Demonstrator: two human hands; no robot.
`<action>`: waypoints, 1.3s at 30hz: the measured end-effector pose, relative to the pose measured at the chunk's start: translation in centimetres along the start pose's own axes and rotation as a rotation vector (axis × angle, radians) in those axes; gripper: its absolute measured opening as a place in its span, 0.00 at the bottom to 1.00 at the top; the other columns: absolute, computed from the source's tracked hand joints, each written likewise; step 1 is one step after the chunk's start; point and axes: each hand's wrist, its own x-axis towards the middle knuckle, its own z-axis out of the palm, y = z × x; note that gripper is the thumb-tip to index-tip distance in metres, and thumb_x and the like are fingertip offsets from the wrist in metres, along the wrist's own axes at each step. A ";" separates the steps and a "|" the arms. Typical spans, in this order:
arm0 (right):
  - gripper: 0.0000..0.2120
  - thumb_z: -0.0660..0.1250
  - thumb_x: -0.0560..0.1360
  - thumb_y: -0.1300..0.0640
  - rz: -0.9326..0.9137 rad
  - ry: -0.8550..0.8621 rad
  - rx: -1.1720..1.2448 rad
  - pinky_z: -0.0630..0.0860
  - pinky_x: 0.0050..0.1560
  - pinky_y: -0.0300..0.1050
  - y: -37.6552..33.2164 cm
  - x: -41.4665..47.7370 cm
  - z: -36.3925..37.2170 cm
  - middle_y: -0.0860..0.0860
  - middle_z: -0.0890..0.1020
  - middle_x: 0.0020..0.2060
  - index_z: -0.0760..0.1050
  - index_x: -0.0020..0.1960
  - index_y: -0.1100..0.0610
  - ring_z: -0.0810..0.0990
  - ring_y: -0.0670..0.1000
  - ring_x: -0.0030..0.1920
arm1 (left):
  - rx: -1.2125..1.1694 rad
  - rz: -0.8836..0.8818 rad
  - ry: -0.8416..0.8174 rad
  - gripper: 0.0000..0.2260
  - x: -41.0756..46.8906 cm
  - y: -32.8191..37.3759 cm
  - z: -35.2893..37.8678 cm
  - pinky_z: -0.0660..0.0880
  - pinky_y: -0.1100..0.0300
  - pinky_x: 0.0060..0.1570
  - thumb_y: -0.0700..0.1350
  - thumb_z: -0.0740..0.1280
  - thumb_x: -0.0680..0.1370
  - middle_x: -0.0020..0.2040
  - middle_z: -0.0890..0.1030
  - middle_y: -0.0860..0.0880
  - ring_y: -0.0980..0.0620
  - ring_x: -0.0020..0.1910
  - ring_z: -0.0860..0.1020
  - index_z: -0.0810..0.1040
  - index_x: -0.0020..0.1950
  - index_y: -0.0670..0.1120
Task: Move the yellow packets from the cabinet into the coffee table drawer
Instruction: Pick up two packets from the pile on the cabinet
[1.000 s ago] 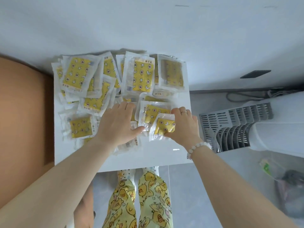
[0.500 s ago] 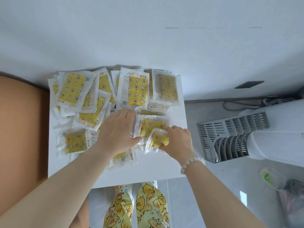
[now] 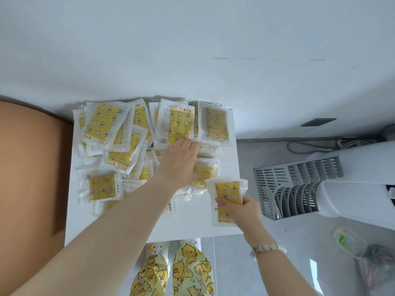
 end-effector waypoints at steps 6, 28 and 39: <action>0.07 0.77 0.66 0.62 0.118 0.030 0.215 0.80 0.43 0.50 1.3 0.1 -0.5 0.53 0.84 0.37 0.80 0.41 0.58 0.83 0.54 0.39 | 0.137 -0.040 -0.066 0.33 0.6 0.8 0.6 0.65 0.55 0.59 0.61 0.71 0.70 0.61 0.70 0.48 0.48 0.61 0.69 0.64 0.67 0.45; 0.05 0.72 0.72 0.60 0.091 -0.003 0.331 0.75 0.32 0.40 -0.2 0.4 -0.6 0.51 0.81 0.38 0.76 0.42 0.55 0.80 0.49 0.36 | -0.361 -0.163 -0.120 0.12 -0.6 1.2 -0.3 0.66 0.58 0.39 0.47 0.70 0.75 0.43 0.74 0.53 0.50 0.44 0.73 0.71 0.54 0.46; 0.26 0.54 0.76 0.36 0.138 -0.309 0.771 0.79 0.46 0.49 -3.0 -1.0 2.5 0.55 0.85 0.47 0.81 0.53 0.55 0.85 0.54 0.45 | -1.276 -0.656 0.022 0.13 -4.8 3.5 -2.1 0.75 0.66 0.28 0.45 0.77 0.68 0.41 0.81 0.49 0.53 0.35 0.79 0.73 0.41 0.47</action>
